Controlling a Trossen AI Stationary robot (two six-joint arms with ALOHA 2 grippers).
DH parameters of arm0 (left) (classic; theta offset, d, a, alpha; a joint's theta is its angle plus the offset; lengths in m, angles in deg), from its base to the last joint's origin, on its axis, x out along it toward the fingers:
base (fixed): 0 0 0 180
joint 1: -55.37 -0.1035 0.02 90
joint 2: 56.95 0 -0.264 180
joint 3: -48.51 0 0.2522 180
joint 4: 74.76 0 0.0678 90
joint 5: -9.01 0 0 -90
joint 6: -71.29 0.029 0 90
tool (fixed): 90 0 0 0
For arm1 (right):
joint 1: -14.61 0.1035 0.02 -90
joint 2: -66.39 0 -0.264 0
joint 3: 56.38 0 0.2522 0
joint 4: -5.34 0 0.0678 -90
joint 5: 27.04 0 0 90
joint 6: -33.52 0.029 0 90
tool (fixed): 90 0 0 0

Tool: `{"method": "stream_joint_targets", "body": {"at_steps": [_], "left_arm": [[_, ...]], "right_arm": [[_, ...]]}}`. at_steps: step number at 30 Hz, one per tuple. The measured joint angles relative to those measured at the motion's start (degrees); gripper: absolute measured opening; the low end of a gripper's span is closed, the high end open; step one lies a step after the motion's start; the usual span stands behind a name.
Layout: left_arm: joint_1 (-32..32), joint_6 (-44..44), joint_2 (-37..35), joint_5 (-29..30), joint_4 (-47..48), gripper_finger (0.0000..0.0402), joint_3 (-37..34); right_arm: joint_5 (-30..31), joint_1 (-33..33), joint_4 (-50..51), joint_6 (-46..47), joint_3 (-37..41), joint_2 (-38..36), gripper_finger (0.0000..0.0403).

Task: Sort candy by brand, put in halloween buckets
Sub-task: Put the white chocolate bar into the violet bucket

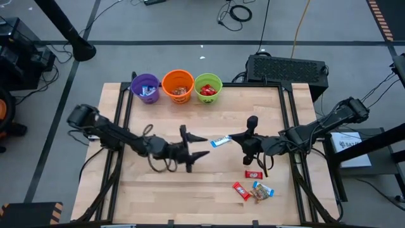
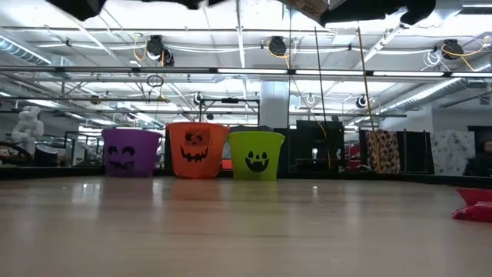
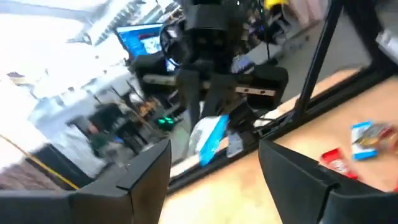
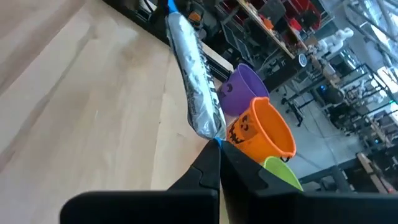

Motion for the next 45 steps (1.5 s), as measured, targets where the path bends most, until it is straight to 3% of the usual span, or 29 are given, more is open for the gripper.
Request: {"method": "stream_joint_targets", "body": {"at_steps": [4,8,20,45], "left_arm": [[-0.02,8.33,6.66,6.31,-0.69,0.0235,6.27],[0.00,13.70,9.86,7.48,-0.51,0.0218,10.50],[-1.14,13.19,10.29,5.66,10.02,0.0177,13.45],[-2.10,12.21,10.23,5.95,9.87,0.0089,13.57]], "right_arm": [[-0.01,-0.03,0.70,1.31,0.00,0.00,0.0000],[-0.01,-0.03,2.59,3.51,0.00,0.00,0.0000],[-0.03,-0.03,4.78,6.83,0.00,0.00,0.0000],[-0.25,-0.03,4.74,9.15,0.00,0.00,0.0000]]}}
